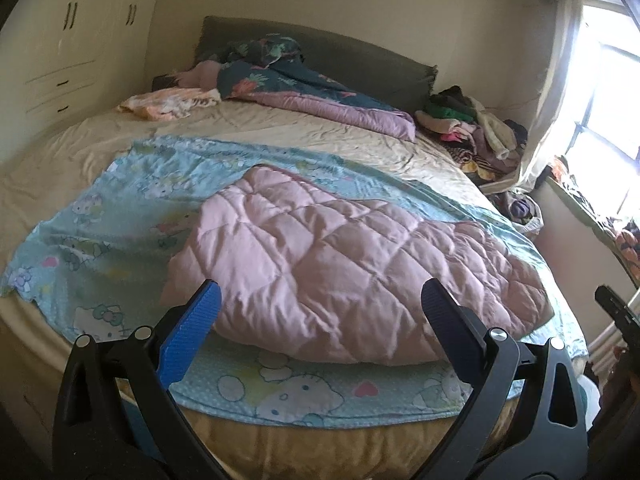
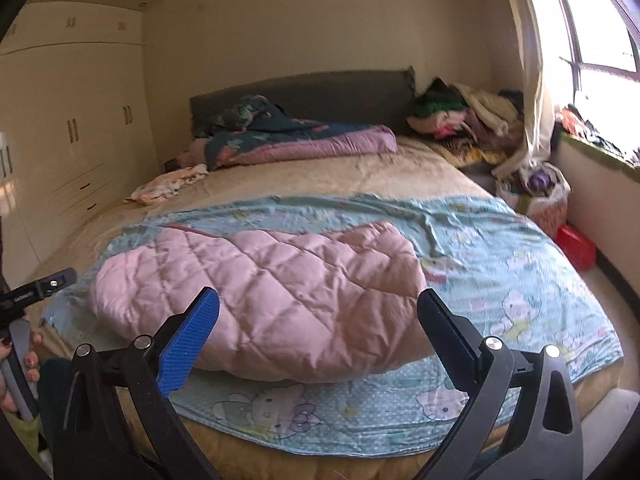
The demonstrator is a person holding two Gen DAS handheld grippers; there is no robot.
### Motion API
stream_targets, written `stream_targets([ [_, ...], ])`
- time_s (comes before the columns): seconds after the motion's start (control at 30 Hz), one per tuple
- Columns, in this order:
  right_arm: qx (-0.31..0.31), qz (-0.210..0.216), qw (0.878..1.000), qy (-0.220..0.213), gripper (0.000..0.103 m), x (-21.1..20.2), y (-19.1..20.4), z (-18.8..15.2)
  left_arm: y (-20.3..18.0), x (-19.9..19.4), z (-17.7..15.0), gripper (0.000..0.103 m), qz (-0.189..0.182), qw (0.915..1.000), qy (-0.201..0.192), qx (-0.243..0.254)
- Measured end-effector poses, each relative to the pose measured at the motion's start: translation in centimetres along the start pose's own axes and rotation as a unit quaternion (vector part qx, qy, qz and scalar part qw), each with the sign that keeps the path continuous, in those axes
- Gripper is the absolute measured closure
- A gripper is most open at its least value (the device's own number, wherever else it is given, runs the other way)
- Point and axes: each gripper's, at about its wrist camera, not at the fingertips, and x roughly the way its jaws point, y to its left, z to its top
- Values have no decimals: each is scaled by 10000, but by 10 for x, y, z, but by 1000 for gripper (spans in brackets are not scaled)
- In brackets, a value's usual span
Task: Fold large clothes
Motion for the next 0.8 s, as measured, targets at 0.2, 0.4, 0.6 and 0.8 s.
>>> stream_targets([
  [0.2,-284,-26,9994,-217,4,-21,20,-6,-20,-7,-14,9,-107,9997,9,199],
  [0.4,-468,77,9988,-122,4,-28,37,-25,-40,-9,-30,9,-214,9989,96,415],
  [0.6,-574,69,9983,29,4,-22,49,-48,-51,-6,-53,9,-250,9973,240,645],
  [0.8,-576,132,9977,335,4,-4,57,-63,-50,5,-66,9,-43,9968,434,670],
])
